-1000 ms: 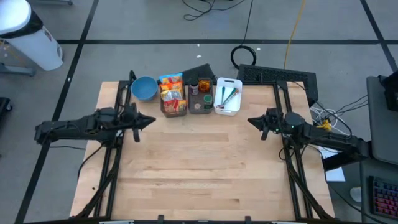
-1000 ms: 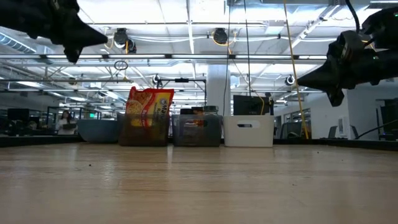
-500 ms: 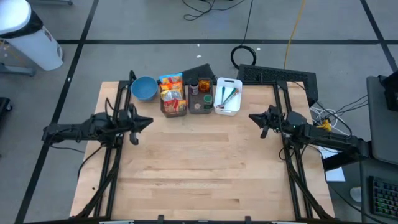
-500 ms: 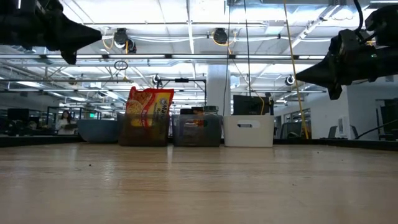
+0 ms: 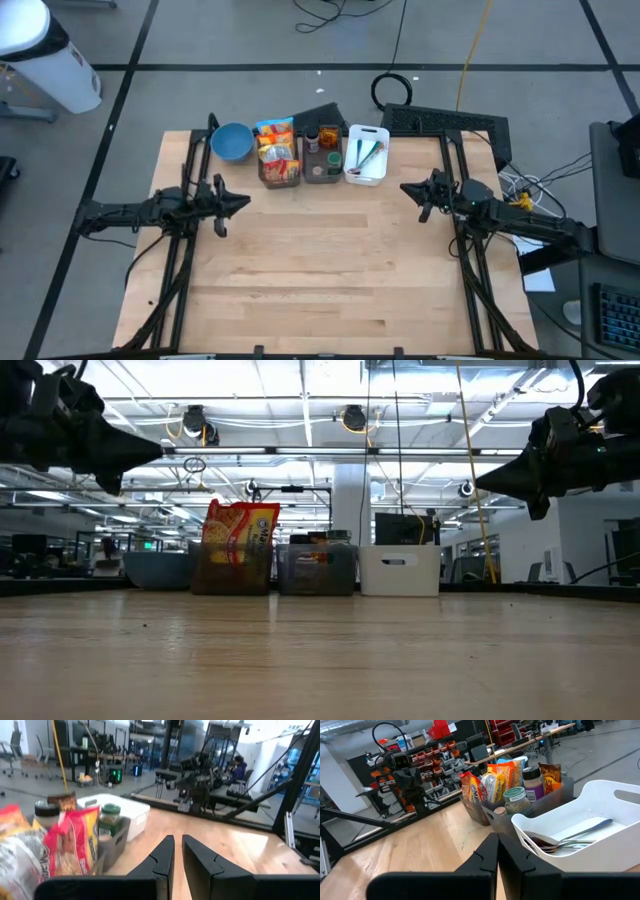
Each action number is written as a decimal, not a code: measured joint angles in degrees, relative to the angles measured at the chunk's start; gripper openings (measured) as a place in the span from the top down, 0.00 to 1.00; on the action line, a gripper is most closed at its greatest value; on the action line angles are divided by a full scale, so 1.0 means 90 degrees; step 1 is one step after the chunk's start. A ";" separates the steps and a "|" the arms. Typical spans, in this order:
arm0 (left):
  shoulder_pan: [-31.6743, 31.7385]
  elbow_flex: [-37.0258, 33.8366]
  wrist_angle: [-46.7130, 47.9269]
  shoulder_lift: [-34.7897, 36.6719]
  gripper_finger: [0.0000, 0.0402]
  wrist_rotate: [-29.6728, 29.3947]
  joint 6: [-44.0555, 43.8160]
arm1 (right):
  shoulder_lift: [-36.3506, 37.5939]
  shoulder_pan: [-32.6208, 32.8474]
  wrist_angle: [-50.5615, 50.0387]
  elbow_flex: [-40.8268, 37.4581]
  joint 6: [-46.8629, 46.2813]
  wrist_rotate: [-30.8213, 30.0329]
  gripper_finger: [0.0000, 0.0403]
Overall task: Pick & Place Food Item
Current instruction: Return to Home Position
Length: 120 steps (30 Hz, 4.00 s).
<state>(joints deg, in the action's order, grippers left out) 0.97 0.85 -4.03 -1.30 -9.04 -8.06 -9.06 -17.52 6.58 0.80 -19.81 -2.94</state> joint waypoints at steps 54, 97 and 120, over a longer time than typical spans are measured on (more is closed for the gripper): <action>0.0000 0.0008 0.0095 -0.0015 0.88 0.0002 -0.0461 | 0.0000 0.0000 0.0006 0.0000 -0.0005 0.0000 1.00; 0.0000 0.0008 0.0092 -0.0015 0.88 0.0005 -0.0461 | -0.0002 -0.0002 0.0004 0.0000 -0.0005 0.0002 1.00; 0.0000 0.0008 0.0092 -0.0017 0.88 0.0005 -0.0462 | -0.0002 -0.0001 0.0005 -0.0002 -0.0005 0.0002 1.00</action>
<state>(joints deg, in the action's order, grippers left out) 0.97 0.93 -3.20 -1.45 -8.99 -12.21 -9.08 -17.52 6.63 0.78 -19.86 -2.93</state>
